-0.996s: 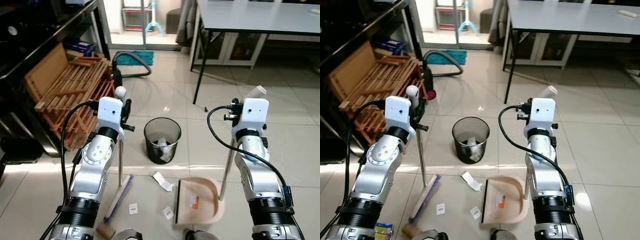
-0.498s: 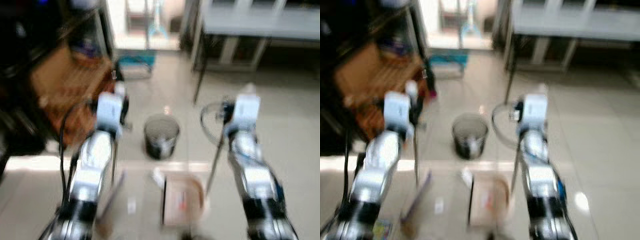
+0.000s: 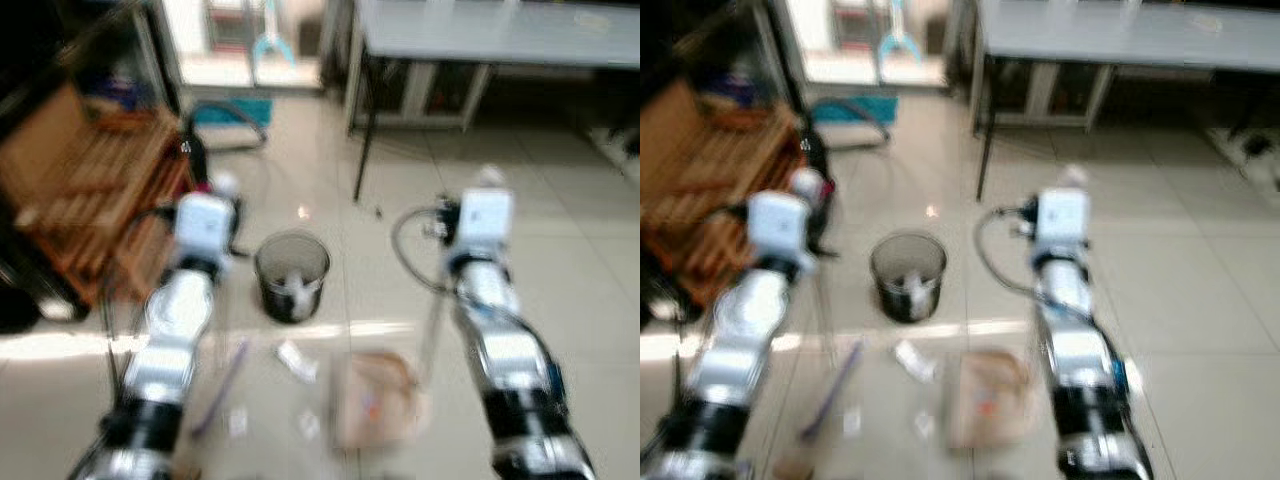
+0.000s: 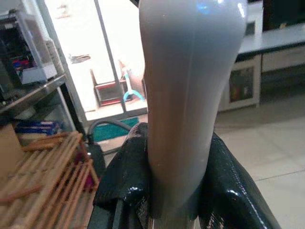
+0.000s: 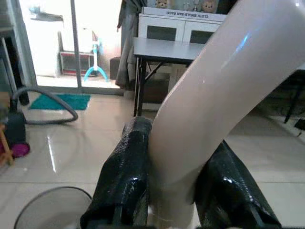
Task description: Sweep floor
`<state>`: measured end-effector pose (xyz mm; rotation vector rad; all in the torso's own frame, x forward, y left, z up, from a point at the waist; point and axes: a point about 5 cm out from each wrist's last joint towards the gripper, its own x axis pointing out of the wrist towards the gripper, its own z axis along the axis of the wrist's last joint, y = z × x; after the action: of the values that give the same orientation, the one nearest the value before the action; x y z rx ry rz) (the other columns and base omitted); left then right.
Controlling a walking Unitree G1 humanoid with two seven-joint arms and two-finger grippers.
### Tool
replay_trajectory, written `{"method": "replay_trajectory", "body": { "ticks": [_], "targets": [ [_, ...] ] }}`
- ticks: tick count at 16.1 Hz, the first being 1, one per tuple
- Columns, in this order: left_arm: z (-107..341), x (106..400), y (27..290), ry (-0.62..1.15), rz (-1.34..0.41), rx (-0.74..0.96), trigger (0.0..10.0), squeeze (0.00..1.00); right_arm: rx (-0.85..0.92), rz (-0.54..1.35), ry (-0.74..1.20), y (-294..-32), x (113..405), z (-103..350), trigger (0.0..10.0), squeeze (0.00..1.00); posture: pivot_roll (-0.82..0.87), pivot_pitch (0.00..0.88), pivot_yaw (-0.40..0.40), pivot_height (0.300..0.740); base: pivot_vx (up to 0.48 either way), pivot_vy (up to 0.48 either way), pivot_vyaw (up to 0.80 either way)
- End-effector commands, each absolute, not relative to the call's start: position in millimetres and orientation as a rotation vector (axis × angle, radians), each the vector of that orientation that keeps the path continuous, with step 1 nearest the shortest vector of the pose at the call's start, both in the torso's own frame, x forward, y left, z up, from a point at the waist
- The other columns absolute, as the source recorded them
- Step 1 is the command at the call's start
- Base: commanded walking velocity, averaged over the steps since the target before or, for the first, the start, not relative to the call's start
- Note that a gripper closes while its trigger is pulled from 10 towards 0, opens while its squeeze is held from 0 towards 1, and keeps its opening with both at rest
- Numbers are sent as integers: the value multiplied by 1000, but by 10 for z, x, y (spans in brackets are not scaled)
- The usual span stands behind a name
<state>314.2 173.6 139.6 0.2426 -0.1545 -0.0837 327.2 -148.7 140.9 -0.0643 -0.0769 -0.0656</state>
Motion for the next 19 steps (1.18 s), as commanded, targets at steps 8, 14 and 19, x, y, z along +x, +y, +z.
{"method": "replay_trajectory", "body": {
  "ticks": [8, 14, 19],
  "targets": [
    [1476, 3124, 1683, -203, -98, 255, 10000, 0, -78, -94, -109, -1591, 3287, 1430, 10000, 0, -6, 50, 6, 740, 375, 0, 0],
    [1479, 3146, 1693, -205, -102, 258, 10000, 0, -63, -112, -102, -1607, 3269, 1378, 10000, 0, 0, 55, 27, 740, 252, 0, 0],
    [1429, 3231, 1817, -211, -17, 288, 10000, 0, -78, -169, -82, -1665, 3237, 1304, 10000, 0, 13, 84, 45, 740, 0, 0, 0]
  ]
}}
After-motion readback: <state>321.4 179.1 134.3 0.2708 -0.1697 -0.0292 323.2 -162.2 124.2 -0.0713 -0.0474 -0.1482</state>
